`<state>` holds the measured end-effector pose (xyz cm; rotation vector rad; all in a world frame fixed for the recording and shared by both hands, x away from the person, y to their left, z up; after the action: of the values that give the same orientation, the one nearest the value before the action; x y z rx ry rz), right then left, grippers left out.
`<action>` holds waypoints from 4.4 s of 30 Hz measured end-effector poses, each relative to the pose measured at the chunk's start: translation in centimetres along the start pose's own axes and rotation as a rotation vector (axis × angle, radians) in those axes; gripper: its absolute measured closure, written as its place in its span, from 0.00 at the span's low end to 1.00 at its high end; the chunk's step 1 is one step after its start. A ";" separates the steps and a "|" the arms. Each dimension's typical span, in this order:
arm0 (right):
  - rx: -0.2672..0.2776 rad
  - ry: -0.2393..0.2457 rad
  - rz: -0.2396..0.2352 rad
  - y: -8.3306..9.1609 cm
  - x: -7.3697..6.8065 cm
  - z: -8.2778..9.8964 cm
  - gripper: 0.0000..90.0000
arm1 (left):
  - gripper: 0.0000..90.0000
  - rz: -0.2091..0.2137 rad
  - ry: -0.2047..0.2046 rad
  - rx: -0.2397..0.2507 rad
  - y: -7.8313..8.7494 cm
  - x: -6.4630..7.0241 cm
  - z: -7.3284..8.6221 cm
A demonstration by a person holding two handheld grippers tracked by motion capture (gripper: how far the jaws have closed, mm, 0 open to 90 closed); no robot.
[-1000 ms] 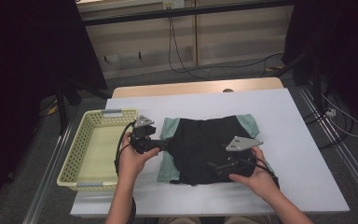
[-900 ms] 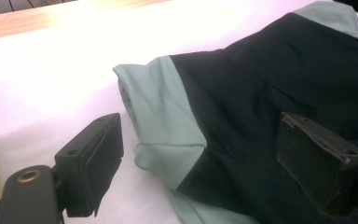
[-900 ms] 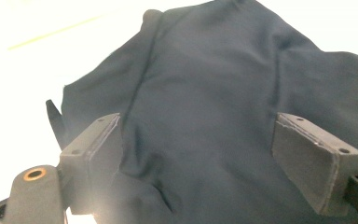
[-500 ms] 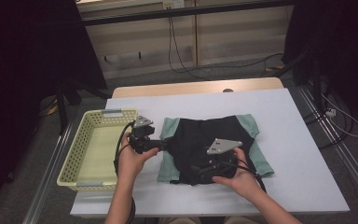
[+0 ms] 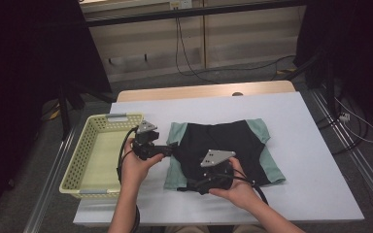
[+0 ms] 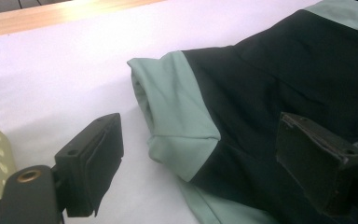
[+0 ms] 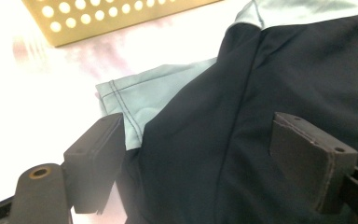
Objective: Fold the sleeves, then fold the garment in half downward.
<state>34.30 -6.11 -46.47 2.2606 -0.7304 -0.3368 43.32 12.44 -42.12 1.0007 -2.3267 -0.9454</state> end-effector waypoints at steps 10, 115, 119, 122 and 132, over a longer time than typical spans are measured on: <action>0.020 -0.020 -0.020 -0.9 -0.8 -0.5 0.23 | 0.18 -0.006 -0.002 -0.006 -0.2 -0.3 0.2; -0.089 0.105 -0.031 -3.5 -2.6 -0.9 0.32 | 0.17 -0.006 0.029 0.025 0.4 -0.8 0.0; -0.102 0.102 0.025 -4.1 -2.4 -0.7 0.47 | 0.17 -0.005 0.030 0.032 0.4 -0.7 -0.1; -0.098 0.091 0.064 -4.0 -2.0 -0.8 0.66 | 0.17 -0.009 0.031 0.034 0.5 -0.8 -0.1; -0.073 0.048 0.004 -2.9 -1.1 -0.7 0.92 | 0.17 -0.030 0.043 0.038 0.4 -0.9 -0.3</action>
<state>34.85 -3.38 -47.98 2.1904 -0.6869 -0.3015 43.87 13.19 -41.76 1.0634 -2.3085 -0.8857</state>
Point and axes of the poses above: each handheld gripper's, and its own axes: y roughly backward along the jaws, z roughly out of its underside, x roughly to its right, the point moved 4 cm from there along -y, roughly forward along the jaws, and after that the axes turned 11 degrees about -x, right-handed, at the moved point
